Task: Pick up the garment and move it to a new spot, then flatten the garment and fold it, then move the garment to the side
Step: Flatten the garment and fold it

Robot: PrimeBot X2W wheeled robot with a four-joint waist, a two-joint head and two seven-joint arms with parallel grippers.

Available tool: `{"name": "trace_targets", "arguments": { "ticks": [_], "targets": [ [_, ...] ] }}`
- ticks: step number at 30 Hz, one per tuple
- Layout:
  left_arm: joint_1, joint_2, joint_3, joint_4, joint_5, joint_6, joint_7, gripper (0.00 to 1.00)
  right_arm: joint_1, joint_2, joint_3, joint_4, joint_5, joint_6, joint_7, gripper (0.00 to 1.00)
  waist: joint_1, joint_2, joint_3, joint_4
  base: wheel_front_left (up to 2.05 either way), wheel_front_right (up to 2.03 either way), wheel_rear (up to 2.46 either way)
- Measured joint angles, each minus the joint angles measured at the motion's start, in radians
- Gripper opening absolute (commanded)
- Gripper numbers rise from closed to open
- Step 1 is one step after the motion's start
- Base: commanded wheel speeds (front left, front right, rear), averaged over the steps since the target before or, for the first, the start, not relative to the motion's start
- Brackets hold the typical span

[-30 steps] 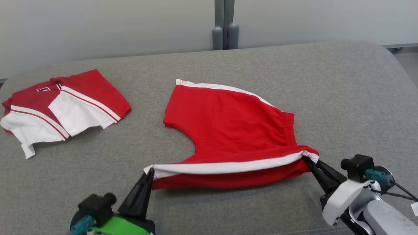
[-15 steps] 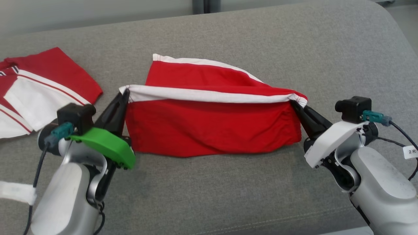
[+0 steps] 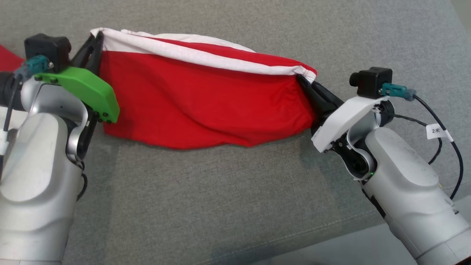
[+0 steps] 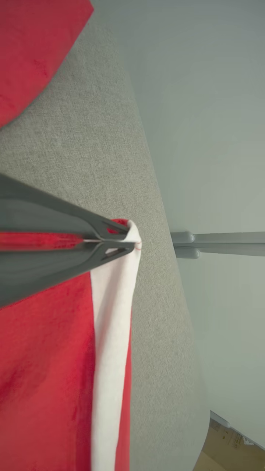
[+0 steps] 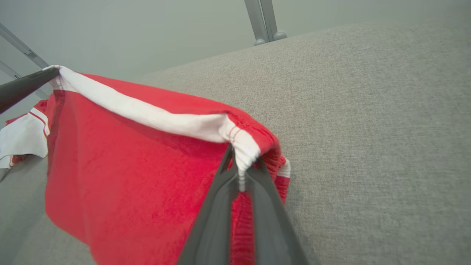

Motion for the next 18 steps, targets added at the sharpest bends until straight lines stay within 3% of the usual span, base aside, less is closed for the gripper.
{"name": "trace_targets", "arguments": {
  "ticks": [4,6,7,11,13,15,16,17,18],
  "targets": [
    [-0.041,0.0,0.002,0.054,0.012,0.006,0.0,0.0,-0.033,0.02,0.014,0.031,0.002,0.0,0.0,0.0,0.0,0.0,0.033,-0.023,0.0,0.0,0.0],
    [-0.06,-0.001,-0.011,0.088,0.02,0.006,0.0,0.36,-0.045,0.022,0.016,0.052,0.002,0.0,-0.004,0.0,0.0,0.0,0.052,-0.037,0.0,0.0,0.0],
    [-0.067,-0.004,-0.015,0.1,0.021,0.006,-0.002,0.41,-0.05,0.021,0.015,0.061,0.002,0.0,-0.008,0.02,0.0,0.0,0.061,-0.042,0.0,0.0,0.0],
    [-0.097,-0.023,-0.017,0.146,0.021,0.006,-0.019,0.47,-0.075,0.025,0.023,0.087,0.003,0.0,-0.03,0.23,0.0,0.0,0.087,-0.058,0.0,0.0,0.0],
    [-0.11,-0.028,-0.014,0.166,0.021,0.006,-0.035,0.46,-0.089,0.029,0.031,0.1,0.004,0.0,-0.039,0.43,0.0001,0.0,0.095,-0.062,0.0,0.0,0.0],
    [-0.124,-0.033,-0.012,0.19,0.021,0.006,-0.049,0.47,-0.096,0.031,0.033,0.118,0.007,0.0,-0.049,1.0,0.0,0.0,0.096,-0.061,0.0,0.0,0.0],
    [-0.129,-0.036,-0.012,0.203,0.021,0.006,-0.055,0.6,-0.096,0.032,0.033,0.125,0.009,0.0,-0.056,1.0,0.0,0.0,0.095,-0.06,0.0,0.0,0.0],
    [-0.134,-0.038,-0.012,0.214,0.021,0.006,-0.059,0.91,-0.097,0.031,0.034,0.133,0.01,0.0,-0.06,1.0,0.0,0.0,0.093,-0.057,0.0,0.0,0.0],
    [-0.137,-0.039,-0.011,0.225,0.021,0.006,-0.065,1.0,-0.1,0.031,0.038,0.141,0.011,0.0,-0.064,1.0,0.0,0.0,0.09,-0.055,0.0,0.0,0.0]
  ]
}}
